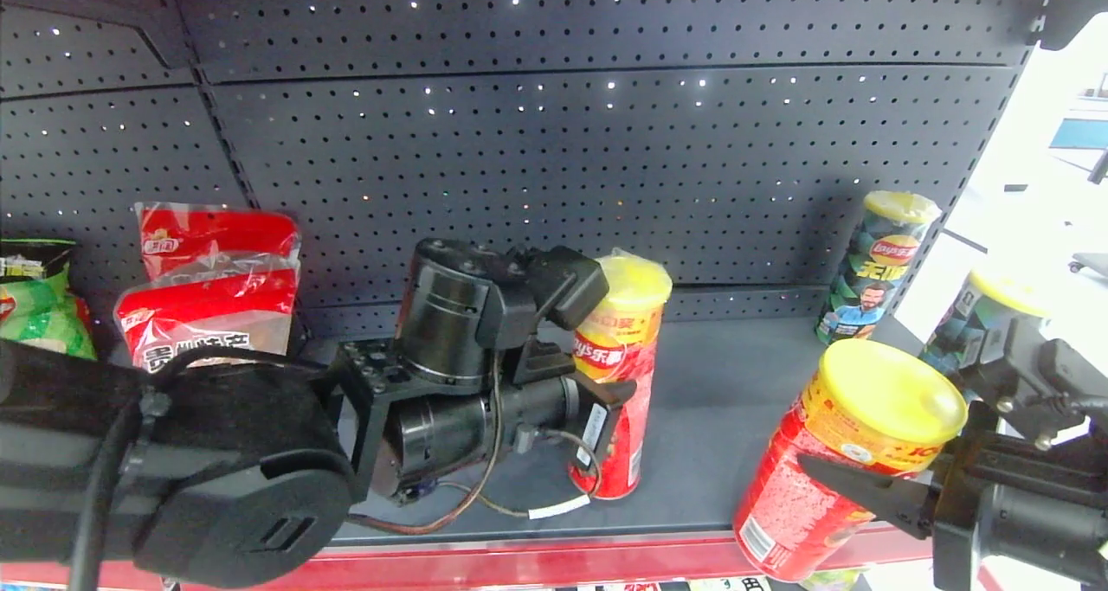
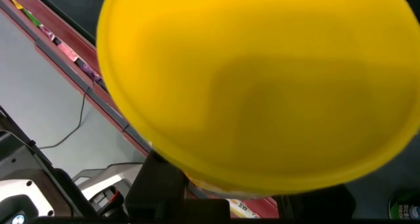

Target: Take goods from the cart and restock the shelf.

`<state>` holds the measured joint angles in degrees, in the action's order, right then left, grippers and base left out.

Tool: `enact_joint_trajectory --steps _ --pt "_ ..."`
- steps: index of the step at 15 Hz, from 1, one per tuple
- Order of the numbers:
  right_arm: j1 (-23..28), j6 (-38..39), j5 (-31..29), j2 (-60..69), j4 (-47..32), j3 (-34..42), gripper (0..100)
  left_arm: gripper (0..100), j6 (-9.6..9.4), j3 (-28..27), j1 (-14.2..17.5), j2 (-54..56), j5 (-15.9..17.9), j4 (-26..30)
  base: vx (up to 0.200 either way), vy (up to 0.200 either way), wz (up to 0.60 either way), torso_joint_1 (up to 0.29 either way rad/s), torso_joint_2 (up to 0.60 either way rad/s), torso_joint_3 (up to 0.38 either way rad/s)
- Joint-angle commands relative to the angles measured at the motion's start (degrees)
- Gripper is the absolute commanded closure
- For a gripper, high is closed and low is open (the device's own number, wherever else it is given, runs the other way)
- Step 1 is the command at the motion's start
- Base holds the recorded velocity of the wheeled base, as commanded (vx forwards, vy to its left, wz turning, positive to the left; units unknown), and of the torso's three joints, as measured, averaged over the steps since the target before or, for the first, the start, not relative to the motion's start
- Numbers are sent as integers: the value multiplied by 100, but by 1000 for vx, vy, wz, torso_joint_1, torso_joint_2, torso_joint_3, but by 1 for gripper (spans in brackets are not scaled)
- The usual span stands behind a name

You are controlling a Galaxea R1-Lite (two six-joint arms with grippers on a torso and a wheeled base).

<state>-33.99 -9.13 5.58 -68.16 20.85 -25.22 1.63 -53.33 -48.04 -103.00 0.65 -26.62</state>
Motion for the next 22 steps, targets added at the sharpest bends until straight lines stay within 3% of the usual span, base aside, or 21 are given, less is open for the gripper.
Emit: enact_joint_trajectory --steps 1,5,8,11,15,22 --pt "-3 -1 -5 13 7 -9 100 100 4 157 -47 113 -12 -1 0 0 0 0 0 0" --pt "-11 -1 -31 4 7 -18 100 100 12 596 -144 272 -12 -1 0 0 0 0 0 0" --pt "-11 -1 -31 4 7 -35 100 100 12 605 -249 148 -12 -1 0 0 0 0 0 0" --pt "-11 -1 -31 13 7 -35 100 100 12 464 -249 -19 -12 -1 0 0 0 0 0 0" --pt "-11 -1 -31 13 7 -35 100 100 65 -230 -135 -432 -135 -18 0 0 0 0 0 0" --pt "-11 -1 -31 13 7 -44 100 100 135 -46 -153 -405 -276 -1 0 0 0 0 0 0"
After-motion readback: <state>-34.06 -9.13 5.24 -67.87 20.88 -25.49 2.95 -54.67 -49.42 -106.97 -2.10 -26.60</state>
